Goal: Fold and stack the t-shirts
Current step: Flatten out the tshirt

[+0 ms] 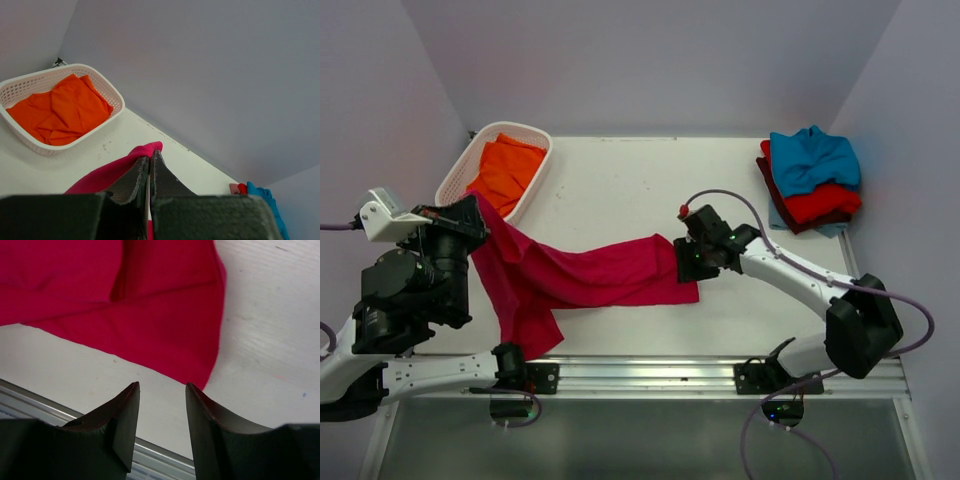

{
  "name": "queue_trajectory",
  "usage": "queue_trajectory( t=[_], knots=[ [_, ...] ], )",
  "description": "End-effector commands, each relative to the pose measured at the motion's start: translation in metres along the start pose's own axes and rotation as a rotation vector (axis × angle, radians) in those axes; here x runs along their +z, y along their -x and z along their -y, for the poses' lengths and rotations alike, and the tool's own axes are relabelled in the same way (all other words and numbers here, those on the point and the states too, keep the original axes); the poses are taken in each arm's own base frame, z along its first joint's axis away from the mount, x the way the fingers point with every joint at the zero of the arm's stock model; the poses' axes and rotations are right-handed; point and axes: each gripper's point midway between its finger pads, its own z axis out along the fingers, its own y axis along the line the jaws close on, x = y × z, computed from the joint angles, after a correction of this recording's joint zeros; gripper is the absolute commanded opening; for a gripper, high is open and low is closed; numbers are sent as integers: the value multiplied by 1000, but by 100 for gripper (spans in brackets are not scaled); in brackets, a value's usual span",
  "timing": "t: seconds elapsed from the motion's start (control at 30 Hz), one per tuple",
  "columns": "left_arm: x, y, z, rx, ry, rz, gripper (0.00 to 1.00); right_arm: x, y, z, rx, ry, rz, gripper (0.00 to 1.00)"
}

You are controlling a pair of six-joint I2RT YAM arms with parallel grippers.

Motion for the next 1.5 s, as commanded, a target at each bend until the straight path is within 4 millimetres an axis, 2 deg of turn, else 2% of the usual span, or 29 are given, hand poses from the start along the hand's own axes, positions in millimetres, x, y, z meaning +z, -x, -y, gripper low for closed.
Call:
queue_trajectory(
  t=[0.0,0.03,0.17,0.27,0.67,0.7,0.73,0.83,0.87,0.93,1.13,1.23,1.27,1.33,1.47],
  knots=[
    [1,13,-26,-36,158,79,0,5,31,-44,-45,127,77,44],
    [1,11,-26,-31,156,78,0,8,37,-54,-65,144,88,43],
    [1,11,-26,-48,144,73,0,37,40,-63,-87,145,48,34],
    [1,10,-28,-56,140,71,0,50,43,-71,-104,156,35,31],
    [0,11,-32,-68,135,70,0,76,45,-81,-119,169,12,30],
    [0,11,-33,-68,138,71,0,77,47,-83,-119,172,16,29],
    [0,11,-34,-70,139,72,0,81,46,-82,-118,167,8,24],
    [0,12,-35,-76,137,71,0,83,46,-82,-118,162,7,12],
    [0,12,-36,-74,137,71,0,84,45,-81,-117,157,4,6],
    [0,13,-37,-77,135,70,0,83,43,-77,-117,144,6,0],
    [0,12,-36,-73,128,67,0,63,47,-71,-127,119,46,0],
    [0,11,-36,-74,124,65,0,61,46,-67,-133,100,46,16],
    [0,11,-35,-74,123,64,0,62,45,-65,-133,95,44,13],
    [0,11,-35,-70,124,65,0,67,43,-66,-132,97,33,0],
    [0,11,-36,-68,123,64,0,66,44,-69,-128,115,42,0]
  ],
)
